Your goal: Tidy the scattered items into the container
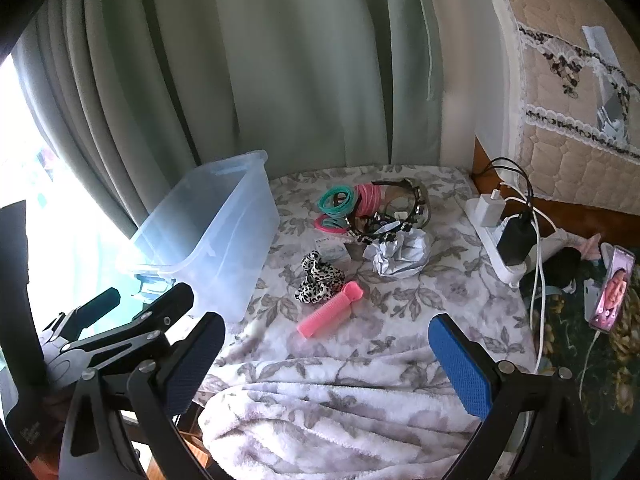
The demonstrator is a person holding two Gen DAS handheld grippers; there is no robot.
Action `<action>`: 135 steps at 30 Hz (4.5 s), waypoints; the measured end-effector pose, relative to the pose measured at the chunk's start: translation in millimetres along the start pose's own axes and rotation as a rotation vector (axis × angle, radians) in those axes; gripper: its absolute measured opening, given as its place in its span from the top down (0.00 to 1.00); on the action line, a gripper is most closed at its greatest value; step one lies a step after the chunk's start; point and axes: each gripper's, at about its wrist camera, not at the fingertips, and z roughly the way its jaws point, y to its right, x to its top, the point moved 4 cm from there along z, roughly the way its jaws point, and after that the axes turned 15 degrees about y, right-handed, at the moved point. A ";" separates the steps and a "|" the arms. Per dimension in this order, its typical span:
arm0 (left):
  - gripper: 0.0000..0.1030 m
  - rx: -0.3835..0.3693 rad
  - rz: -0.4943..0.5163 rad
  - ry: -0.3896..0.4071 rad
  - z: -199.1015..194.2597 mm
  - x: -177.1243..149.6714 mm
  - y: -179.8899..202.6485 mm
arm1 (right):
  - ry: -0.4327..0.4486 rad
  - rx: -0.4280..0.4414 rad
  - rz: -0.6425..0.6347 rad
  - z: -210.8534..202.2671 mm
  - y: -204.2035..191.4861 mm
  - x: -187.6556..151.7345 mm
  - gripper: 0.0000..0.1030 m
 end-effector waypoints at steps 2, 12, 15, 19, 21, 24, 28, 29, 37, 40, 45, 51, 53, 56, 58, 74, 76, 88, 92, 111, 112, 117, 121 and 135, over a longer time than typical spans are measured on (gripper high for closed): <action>0.00 0.000 -0.003 0.004 0.6 -0.1 -2.1 | 0.004 0.002 -0.003 0.0 -1.1 0.5 0.00; 0.00 -0.006 0.009 0.003 0.4 0.1 0.0 | 0.030 0.000 -0.015 -2.4 -1.3 1.8 0.00; 0.00 -0.014 -0.003 0.004 0.2 0.1 -0.5 | 0.052 -0.004 -0.031 -5.2 -1.6 2.5 0.00; 0.00 -0.025 -0.010 0.014 0.3 1.2 -0.7 | 0.070 -0.010 -0.046 -7.0 -2.7 5.1 0.00; 0.00 -0.029 -0.013 0.020 -0.1 1.7 -0.8 | 0.079 -0.013 -0.050 -7.8 -3.5 7.6 0.00; 0.00 -0.035 -0.013 0.031 -1.2 3.2 -0.7 | 0.083 -0.018 -0.059 -8.8 -4.2 9.9 0.00; 0.00 -0.040 -0.013 0.048 -2.8 4.6 -0.5 | 0.088 -0.024 -0.060 -10.0 -4.9 11.3 0.00; 0.00 -0.040 -0.013 0.053 -3.4 4.9 -0.5 | 0.089 -0.024 -0.060 -10.4 -5.0 11.5 0.00; 0.00 -0.035 -0.005 0.093 -8.8 7.4 -0.8 | 0.093 -0.026 -0.053 -13.3 -4.4 12.1 0.00; 0.00 -0.034 -0.008 0.089 -8.9 7.1 -1.4 | 0.088 -0.026 -0.050 -13.2 -4.3 11.7 0.00; 0.00 -0.035 -0.008 0.088 -9.1 7.0 -1.7 | 0.089 -0.029 -0.052 -14.2 -6.2 11.4 0.00; 0.00 -0.033 -0.005 0.087 -9.8 7.5 -1.3 | 0.083 -0.026 -0.049 -14.2 -5.5 11.9 0.00; 0.00 -0.032 -0.006 0.084 -9.6 7.3 -1.3 | 0.082 -0.026 -0.049 -14.3 -5.4 11.7 0.00; 0.00 -0.032 -0.006 0.081 -9.1 6.9 -1.7 | 0.080 -0.026 -0.048 -14.1 -5.2 11.2 0.00; 0.00 -0.032 -0.005 0.080 -8.7 6.6 -1.8 | 0.079 -0.027 -0.048 -13.6 -6.1 11.1 0.00; 0.00 -0.086 -0.002 0.015 12.6 -7.3 9.3 | 0.034 0.004 -0.040 0.7 5.3 2.6 0.00; 0.00 -0.100 0.002 0.004 16.2 -9.8 14.1 | 0.028 0.009 -0.039 3.9 10.1 1.9 0.00; 0.00 -0.137 0.106 -0.101 56.7 -37.0 52.4 | -0.053 -0.004 0.021 39.3 47.4 -12.8 0.02; 0.00 -0.164 0.130 -0.137 72.5 -45.8 64.9 | -0.105 -0.008 0.063 58.6 61.1 -22.0 0.07; 0.33 -0.183 0.089 -0.282 194.1 -49.2 83.6 | -0.331 0.044 0.249 154.3 87.8 -70.0 0.40; 0.36 -0.184 0.085 -0.291 199.9 -50.0 83.7 | -0.343 0.055 0.249 159.1 84.6 -72.8 0.42; 0.47 -0.204 0.064 -0.335 222.3 -54.4 85.5 | -0.379 0.101 0.259 182.5 70.3 -80.2 0.46; 0.67 -0.207 0.060 -0.360 233.3 -58.3 84.5 | -0.400 0.127 0.270 200.7 59.0 -85.7 0.48; 0.82 -0.234 0.053 -0.354 234.3 -60.7 74.8 | -0.402 0.139 0.313 238.3 33.6 -95.3 0.59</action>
